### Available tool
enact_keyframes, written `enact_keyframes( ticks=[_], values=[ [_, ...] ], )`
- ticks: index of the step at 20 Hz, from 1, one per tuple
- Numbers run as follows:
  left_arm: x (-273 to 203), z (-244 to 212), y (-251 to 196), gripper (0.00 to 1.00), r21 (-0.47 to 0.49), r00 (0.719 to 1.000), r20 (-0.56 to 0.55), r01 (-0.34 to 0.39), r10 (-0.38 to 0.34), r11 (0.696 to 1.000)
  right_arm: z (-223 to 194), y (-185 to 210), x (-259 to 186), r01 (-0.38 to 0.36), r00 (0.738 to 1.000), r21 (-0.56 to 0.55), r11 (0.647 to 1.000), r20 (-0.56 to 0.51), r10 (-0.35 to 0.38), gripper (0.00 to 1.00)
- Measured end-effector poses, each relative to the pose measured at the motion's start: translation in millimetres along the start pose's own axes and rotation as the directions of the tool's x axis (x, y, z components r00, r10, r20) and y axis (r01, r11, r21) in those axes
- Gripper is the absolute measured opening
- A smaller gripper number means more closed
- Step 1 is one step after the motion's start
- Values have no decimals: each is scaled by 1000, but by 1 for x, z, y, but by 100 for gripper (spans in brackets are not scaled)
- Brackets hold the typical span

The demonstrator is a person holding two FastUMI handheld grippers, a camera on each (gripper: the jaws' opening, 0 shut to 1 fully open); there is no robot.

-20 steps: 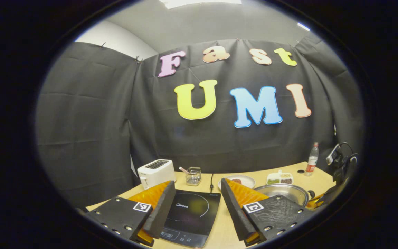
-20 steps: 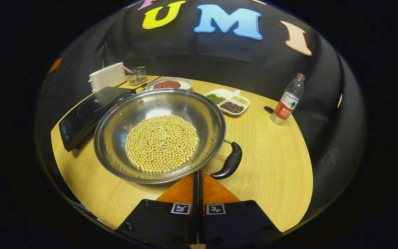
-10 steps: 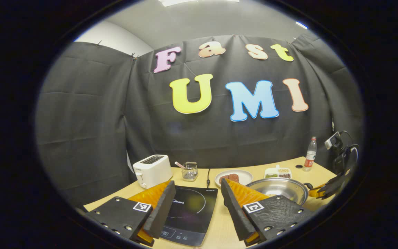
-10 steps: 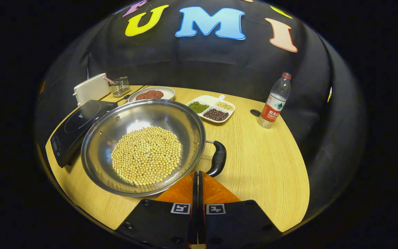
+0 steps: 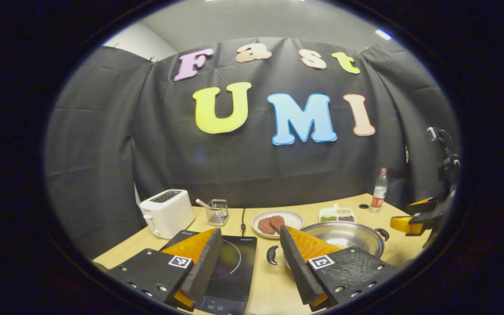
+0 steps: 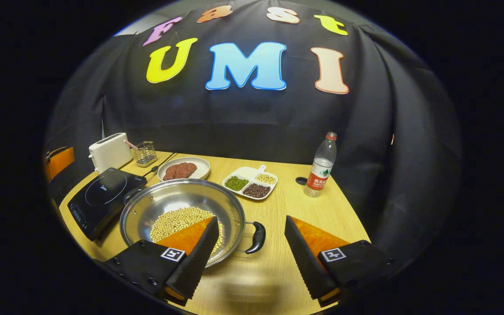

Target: First push the handle of the pot to place it horizontally, then grasp the pot with both hands and set it on the induction cooktop.

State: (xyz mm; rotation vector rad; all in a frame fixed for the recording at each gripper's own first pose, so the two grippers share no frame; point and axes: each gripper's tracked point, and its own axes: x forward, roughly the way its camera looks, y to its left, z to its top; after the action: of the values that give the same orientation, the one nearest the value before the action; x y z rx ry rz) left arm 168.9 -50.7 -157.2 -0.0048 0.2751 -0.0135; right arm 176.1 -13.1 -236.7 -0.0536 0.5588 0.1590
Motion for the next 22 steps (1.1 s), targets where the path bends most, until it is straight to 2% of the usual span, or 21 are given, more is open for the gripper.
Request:
enact_keyframes(
  ticks=[3,7,9,12,14,15,17,18,22],
  values=[
    [24,-16,-13,79,-14,997,-50,61,-61,998,2,2,2,-2,1000,8,1000,2,2,98],
    [54,-38,-27,84,-32,986,-118,116,-119,993,-3,-1,10,4,1000,11,1000,-19,-4,98],
    [69,-48,-37,81,-39,977,-145,154,-158,987,-5,-3,15,9,1000,9,1000,-26,-8,98],
    [89,-67,-49,82,-43,960,-198,195,-200,980,-11,-5,24,15,999,16,1000,-45,-14,98],
    [102,-80,-53,81,-49,948,-233,209,-215,977,-15,-5,33,15,998,26,1000,-63,-13,98],
    [108,-87,-54,78,-53,942,-253,211,-218,976,-18,-5,36,17,997,30,999,-72,-15,98],
    [117,-103,-56,79,-67,932,-286,212,-222,975,-24,-4,44,21,996,38,999,-92,-18,98],
    [121,-111,-57,84,-73,927,-302,210,-223,975,-27,-4,49,22,994,42,999,-105,-18,98],
    [133,-137,-62,82,-73,902,-366,219,-231,973,-42,-5,64,33,987,64,997,-160,-22,98]
  ],
)
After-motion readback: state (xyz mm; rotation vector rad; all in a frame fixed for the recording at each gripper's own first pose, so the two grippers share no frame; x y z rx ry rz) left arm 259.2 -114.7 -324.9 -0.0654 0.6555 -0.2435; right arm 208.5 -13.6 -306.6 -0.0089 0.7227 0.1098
